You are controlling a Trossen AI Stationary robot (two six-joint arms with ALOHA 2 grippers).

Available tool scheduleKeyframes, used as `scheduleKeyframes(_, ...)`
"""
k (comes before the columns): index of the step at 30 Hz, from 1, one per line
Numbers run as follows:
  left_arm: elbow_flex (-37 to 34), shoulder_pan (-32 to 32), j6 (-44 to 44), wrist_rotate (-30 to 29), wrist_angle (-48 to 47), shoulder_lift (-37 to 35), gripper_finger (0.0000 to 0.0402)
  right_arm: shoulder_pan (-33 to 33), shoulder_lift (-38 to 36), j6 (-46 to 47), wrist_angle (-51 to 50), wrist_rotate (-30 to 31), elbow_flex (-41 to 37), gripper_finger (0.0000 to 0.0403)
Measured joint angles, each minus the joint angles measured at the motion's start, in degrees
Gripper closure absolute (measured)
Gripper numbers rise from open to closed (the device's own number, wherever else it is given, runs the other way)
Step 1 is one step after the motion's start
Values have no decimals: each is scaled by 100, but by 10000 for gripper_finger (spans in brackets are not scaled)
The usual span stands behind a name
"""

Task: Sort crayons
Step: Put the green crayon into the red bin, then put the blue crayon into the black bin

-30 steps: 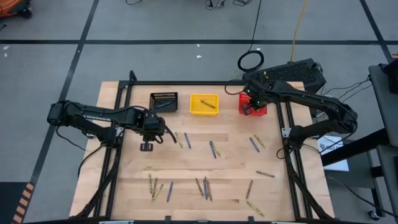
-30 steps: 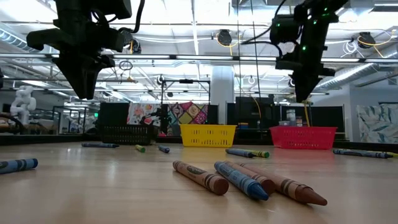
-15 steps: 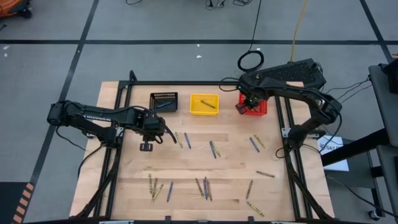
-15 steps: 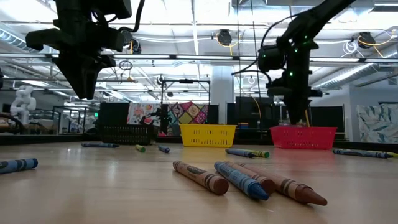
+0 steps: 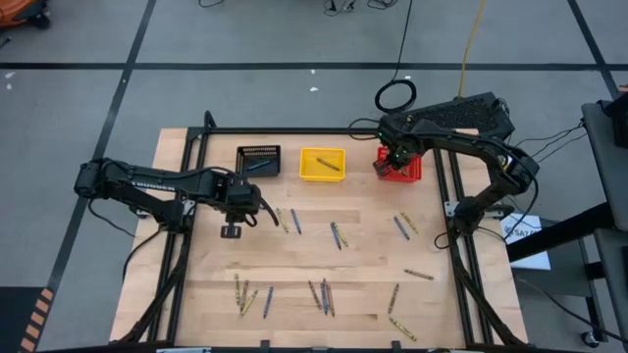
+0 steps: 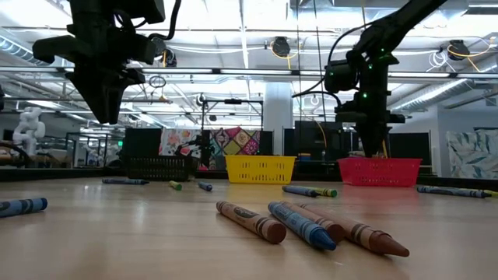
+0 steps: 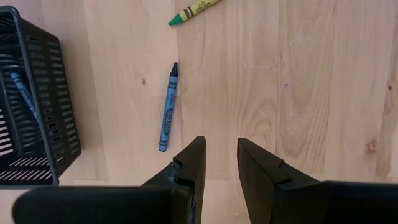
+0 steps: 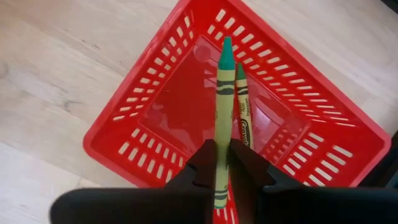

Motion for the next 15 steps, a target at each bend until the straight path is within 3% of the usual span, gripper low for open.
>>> scheduleKeyframes(15, 0, 1, -9, -1, 18, 0, 315, 2, 0, 31, 2, 4, 0, 328)
